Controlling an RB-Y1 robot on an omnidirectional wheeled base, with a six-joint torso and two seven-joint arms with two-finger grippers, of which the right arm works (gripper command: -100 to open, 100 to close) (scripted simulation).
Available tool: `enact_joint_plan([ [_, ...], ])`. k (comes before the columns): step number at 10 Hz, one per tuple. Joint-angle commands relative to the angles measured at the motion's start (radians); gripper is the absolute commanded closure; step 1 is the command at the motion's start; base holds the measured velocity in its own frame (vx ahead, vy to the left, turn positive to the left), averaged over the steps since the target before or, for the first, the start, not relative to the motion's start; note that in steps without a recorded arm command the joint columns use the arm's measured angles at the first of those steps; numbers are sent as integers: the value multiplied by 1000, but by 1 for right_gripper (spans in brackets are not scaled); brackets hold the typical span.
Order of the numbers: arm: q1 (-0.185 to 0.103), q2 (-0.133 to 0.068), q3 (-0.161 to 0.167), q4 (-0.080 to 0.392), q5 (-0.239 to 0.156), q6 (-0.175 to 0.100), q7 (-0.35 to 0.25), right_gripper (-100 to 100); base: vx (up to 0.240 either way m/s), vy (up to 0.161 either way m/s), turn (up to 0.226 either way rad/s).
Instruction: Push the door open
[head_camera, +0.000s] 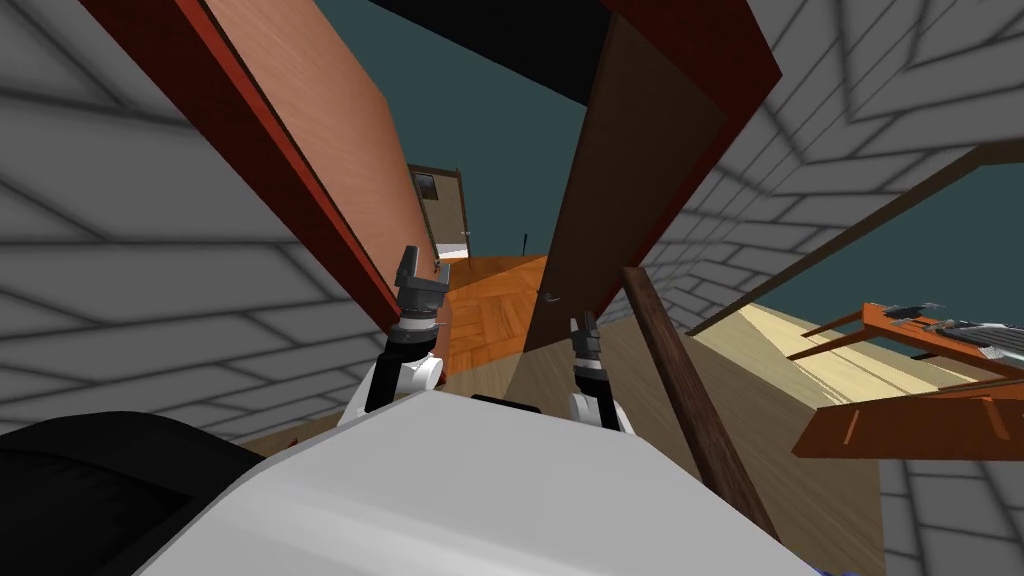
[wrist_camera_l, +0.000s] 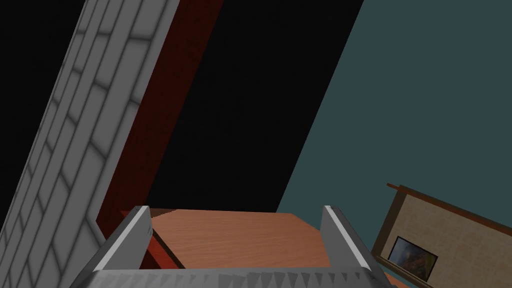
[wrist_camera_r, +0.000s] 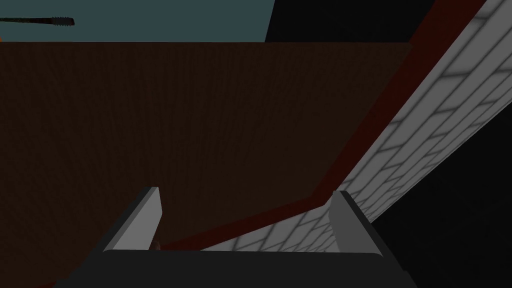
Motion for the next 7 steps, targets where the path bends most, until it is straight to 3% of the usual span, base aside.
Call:
enact_joint_plan([
  [1, -16, 1, 11, 50, 2, -13, 1, -100, 77, -97, 90],
  [5, -50, -9, 29, 188, 1, -46, -3, -100, 83, -107, 99],
  [6, -50, -9, 29, 191, 1, -46, -3, -100, 63, -71, 45],
  [7, -58, -11, 33, 225, 1, -55, -4, -100, 46, -47, 75],
])
